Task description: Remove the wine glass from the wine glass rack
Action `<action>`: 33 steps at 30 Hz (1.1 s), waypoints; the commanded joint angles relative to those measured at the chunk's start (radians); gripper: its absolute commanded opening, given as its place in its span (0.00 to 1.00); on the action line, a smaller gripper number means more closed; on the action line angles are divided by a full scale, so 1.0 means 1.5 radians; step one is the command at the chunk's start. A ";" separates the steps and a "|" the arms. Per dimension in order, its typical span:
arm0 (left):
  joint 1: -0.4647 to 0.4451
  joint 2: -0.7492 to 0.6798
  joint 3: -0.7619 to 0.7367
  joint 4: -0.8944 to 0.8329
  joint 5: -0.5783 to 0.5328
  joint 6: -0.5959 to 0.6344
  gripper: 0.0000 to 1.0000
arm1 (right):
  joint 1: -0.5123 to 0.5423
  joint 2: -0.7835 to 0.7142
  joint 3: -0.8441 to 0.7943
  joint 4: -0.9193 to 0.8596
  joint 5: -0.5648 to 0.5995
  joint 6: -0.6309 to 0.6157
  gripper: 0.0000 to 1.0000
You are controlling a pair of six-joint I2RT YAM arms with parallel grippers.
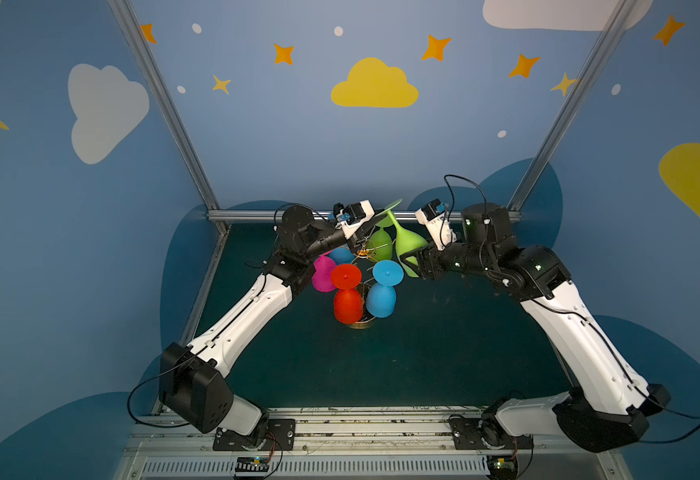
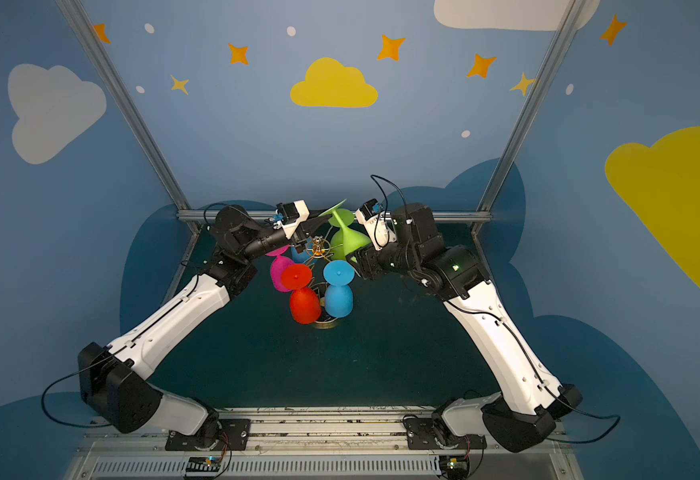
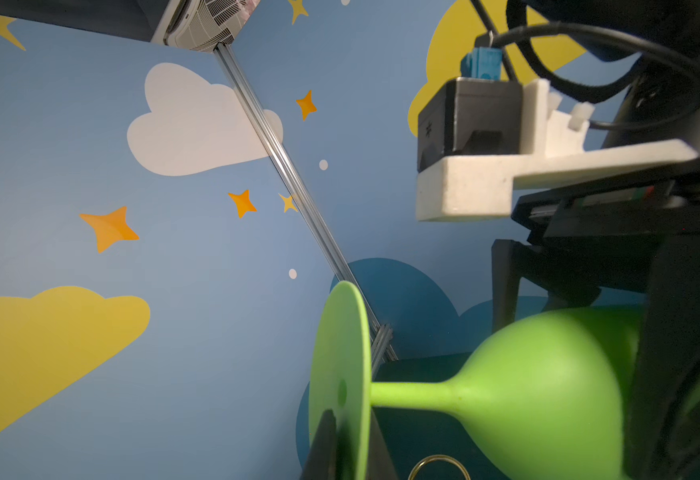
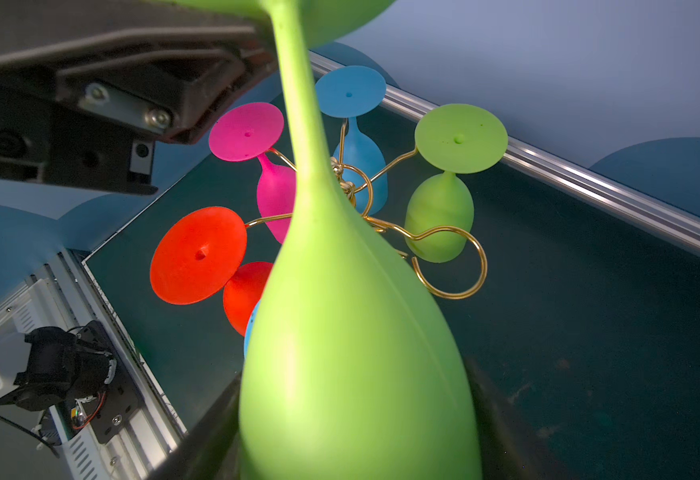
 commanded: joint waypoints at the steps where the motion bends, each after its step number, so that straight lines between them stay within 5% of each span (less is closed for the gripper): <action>1: -0.010 -0.008 -0.001 0.039 -0.012 -0.069 0.03 | 0.012 -0.009 -0.001 0.011 -0.010 -0.014 0.60; 4: -0.010 -0.013 -0.014 0.052 -0.031 -0.100 0.03 | 0.010 -0.039 -0.025 0.056 -0.020 -0.001 0.77; 13: 0.013 0.011 0.023 -0.015 -0.085 -0.226 0.03 | -0.041 -0.170 -0.147 0.215 -0.042 0.045 0.83; 22: 0.045 0.014 0.026 -0.027 -0.067 -0.333 0.03 | -0.142 -0.272 -0.246 0.298 -0.097 0.100 0.83; 33: 0.077 0.031 0.035 -0.027 -0.026 -0.430 0.03 | -0.193 -0.249 -0.287 0.329 -0.190 0.146 0.64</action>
